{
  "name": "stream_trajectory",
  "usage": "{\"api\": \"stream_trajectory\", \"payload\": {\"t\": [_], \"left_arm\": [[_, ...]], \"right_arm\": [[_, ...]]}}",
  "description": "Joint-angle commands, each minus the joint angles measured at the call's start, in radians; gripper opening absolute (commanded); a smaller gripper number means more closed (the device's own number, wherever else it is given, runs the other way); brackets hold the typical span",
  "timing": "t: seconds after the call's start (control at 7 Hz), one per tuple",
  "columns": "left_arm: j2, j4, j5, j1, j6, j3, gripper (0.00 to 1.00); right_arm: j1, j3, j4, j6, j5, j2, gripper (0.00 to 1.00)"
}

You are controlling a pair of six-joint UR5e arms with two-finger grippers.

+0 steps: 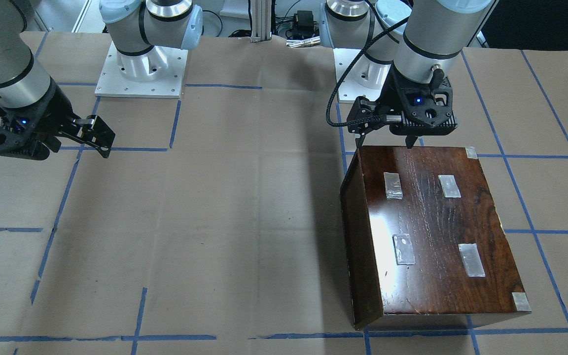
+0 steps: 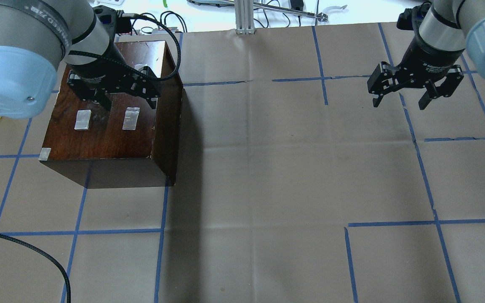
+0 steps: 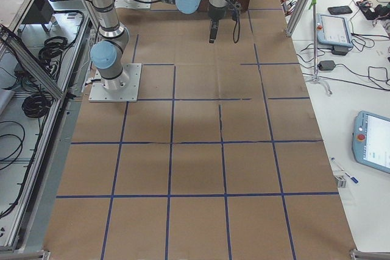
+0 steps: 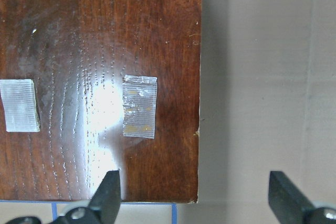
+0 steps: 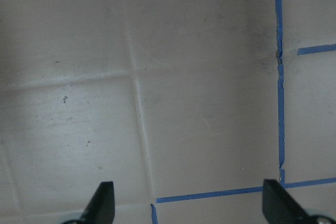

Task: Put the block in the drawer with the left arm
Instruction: 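Move the left gripper off the cabinet top toward the drawer handle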

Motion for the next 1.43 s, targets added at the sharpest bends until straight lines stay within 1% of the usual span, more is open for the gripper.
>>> {"api": "stream_trajectory", "payload": {"t": [0.0, 0.71, 1.0, 1.29], "left_arm": [[-0.001, 0.0, 0.0, 0.0, 0.002, 0.001, 0.99], [-0.017, 0.0, -0.003, 0.012, 0.011, 0.026, 0.99], [-0.017, 0.002, -0.021, 0.128, 0.046, 0.034, 0.99], [-0.021, 0.002, -0.024, 0.24, 0.176, 0.038, 0.99]], "right_arm": [[0.0, 0.0, 0.0, 0.0, 0.0, 0.001, 1.0], [0.0, 0.0, 0.0, 0.0, 0.0, 0.001, 1.0], [0.0, 0.0, 0.0, 0.0, 0.0, 0.001, 1.0], [0.0, 0.0, 0.0, 0.0, 0.0, 0.001, 1.0]]}}
